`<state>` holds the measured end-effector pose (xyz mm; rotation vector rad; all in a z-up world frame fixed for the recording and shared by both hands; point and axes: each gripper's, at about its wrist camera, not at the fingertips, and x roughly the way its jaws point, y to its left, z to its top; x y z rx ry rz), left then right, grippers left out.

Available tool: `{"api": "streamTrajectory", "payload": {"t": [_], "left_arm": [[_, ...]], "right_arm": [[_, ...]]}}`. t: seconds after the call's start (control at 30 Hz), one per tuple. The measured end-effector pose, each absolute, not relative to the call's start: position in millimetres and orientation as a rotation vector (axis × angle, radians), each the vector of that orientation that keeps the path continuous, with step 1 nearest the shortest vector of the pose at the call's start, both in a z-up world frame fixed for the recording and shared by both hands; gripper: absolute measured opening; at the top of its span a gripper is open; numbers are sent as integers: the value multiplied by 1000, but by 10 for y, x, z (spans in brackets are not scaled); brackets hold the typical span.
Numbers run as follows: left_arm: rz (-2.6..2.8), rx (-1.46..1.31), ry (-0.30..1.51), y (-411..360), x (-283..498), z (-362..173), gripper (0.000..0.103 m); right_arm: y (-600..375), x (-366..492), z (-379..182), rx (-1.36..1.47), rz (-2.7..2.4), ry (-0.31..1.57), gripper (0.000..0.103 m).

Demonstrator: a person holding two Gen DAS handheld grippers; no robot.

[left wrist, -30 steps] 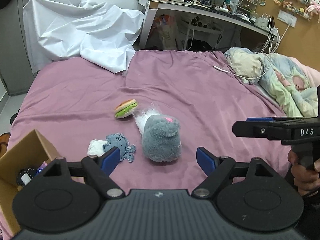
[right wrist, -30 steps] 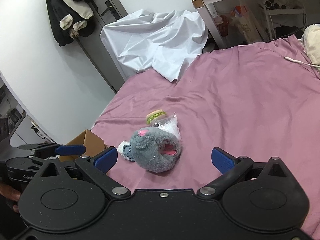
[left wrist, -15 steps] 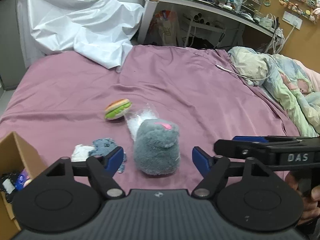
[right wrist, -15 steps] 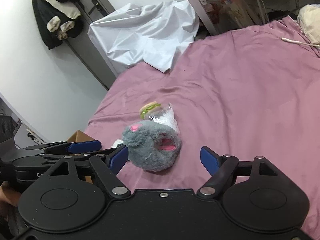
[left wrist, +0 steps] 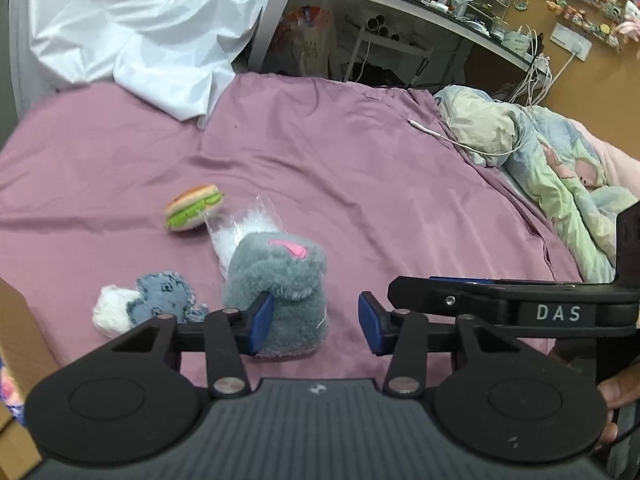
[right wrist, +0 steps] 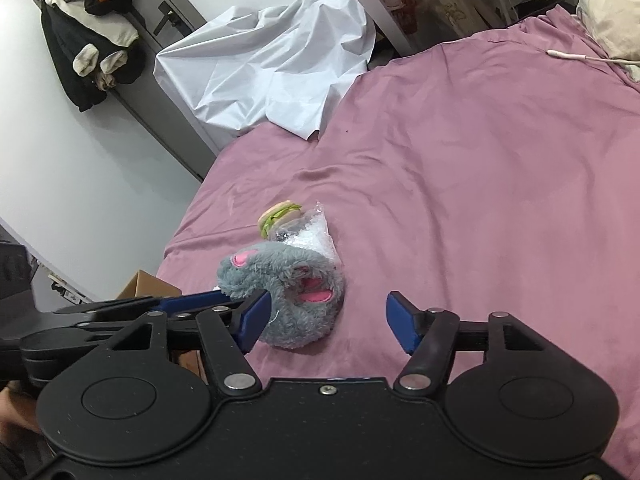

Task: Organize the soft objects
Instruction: 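Close both grippers on the gray plush mouse, then lift and carry the gray plush mouse over the cardboard box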

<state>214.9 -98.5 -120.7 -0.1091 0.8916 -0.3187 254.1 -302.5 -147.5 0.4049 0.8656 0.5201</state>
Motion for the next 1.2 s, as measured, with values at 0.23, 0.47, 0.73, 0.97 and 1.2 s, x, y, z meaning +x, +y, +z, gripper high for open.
{"api": "streamTrajectory", "payload": {"t": [0.23, 0.47, 0.73, 0.97, 1.2], "left_arm": [[-266, -138, 894, -882, 2218, -1310, 46], [-191, -147, 899, -749, 2296, -1377, 46], [-124, -241, 938, -583, 2341, -1481, 30], [-118, -305, 949, -464, 2346, -1491, 25], [-126, -348, 937, -371, 2290, -1367, 24]], "right_arm": [[-2936, 2623, -1505, 407, 542, 880, 59], [-2769, 2736, -1580, 415, 567, 907, 54], [-2562, 2832, -1695, 411, 607, 956, 52], [-2493, 2941, -1890, 504, 602, 1008, 33], [-2449, 2864, -1687, 477, 646, 958, 21]]}}
